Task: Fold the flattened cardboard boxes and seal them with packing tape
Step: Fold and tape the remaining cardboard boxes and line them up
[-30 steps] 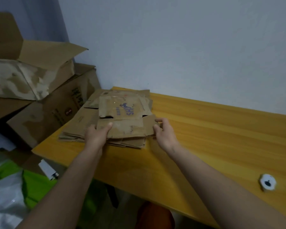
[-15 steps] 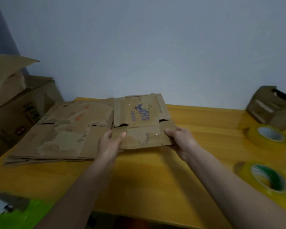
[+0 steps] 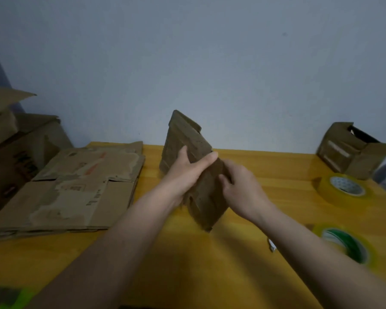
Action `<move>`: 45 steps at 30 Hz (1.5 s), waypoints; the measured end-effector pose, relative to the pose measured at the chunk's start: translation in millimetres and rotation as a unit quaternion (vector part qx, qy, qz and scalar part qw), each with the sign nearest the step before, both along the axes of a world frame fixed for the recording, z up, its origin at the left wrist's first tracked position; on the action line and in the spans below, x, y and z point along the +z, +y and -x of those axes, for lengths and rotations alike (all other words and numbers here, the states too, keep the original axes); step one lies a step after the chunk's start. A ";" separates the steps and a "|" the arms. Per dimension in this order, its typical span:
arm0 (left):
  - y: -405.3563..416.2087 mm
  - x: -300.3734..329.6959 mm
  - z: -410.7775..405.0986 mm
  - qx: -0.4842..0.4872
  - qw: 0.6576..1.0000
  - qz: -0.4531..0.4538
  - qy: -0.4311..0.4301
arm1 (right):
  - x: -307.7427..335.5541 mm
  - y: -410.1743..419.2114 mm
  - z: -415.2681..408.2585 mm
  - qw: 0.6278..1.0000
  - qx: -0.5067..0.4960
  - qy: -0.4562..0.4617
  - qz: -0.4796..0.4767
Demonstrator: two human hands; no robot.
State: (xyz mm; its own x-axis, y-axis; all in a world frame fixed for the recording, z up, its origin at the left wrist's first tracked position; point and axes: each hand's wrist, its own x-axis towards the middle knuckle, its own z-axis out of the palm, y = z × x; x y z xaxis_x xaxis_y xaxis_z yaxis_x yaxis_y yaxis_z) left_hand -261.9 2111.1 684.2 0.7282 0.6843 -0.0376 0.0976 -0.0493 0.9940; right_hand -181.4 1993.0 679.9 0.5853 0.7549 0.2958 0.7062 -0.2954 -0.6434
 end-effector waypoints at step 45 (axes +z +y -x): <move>10.8 29.4 47.6 -0.004 0.997 0.071 0.040 | 70.1 -29.5 -32.5 0.973 -0.033 0.211 0.081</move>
